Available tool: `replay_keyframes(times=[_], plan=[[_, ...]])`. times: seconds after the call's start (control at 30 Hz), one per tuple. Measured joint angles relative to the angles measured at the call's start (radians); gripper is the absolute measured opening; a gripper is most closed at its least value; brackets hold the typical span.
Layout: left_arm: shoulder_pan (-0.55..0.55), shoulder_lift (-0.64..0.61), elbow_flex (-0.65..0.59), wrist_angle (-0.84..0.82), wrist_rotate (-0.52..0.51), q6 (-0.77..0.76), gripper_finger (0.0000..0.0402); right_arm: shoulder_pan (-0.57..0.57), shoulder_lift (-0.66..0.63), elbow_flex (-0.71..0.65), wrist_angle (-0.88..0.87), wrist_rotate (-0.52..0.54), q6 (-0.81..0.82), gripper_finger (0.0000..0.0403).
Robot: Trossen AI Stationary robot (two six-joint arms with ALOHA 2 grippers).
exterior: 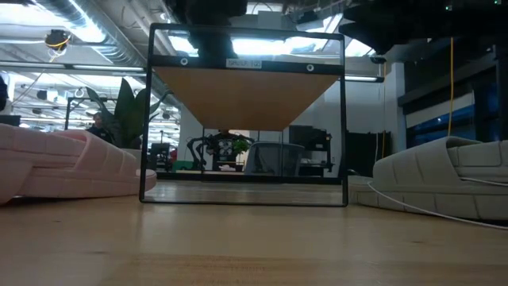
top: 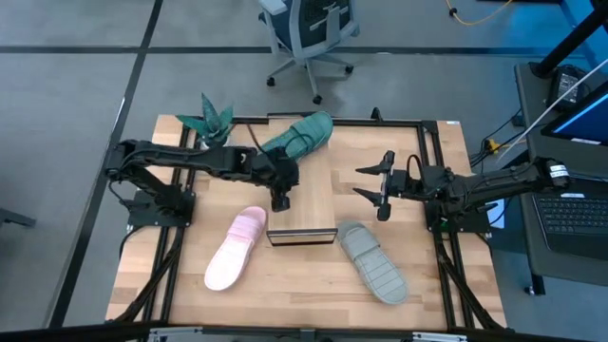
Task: Pick and place slippers onto the shelf
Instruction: Put the green pair of slippers on the shelf
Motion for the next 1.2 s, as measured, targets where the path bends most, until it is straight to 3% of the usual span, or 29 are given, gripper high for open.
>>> replay_keyframes(times=[0.3, 0.57, 0.83, 1.2], plan=[[-0.021, 0.042, 0.053, -0.094, -0.155, -0.056, 0.0025, 0.0, 0.0, 0.0, -0.006, -0.001, -0.028, 0.0255], [-0.021, 0.042, 0.053, -0.213, -0.21, -0.14, 0.0025, 0.0, 0.0, 0.0, -0.012, -0.001, -0.032, 0.0255], [-0.021, 0.042, 0.053, -0.271, -0.329, -0.144, 0.0025, 0.0, 0.0, 0.0, -0.032, -0.001, -0.029, 0.0255], [0.017, 0.042, 0.053, -0.269, -0.339, -0.136, 0.0025, 0.0, 0.0, 0.0, -0.039, -0.001, -0.028, 0.0255]])
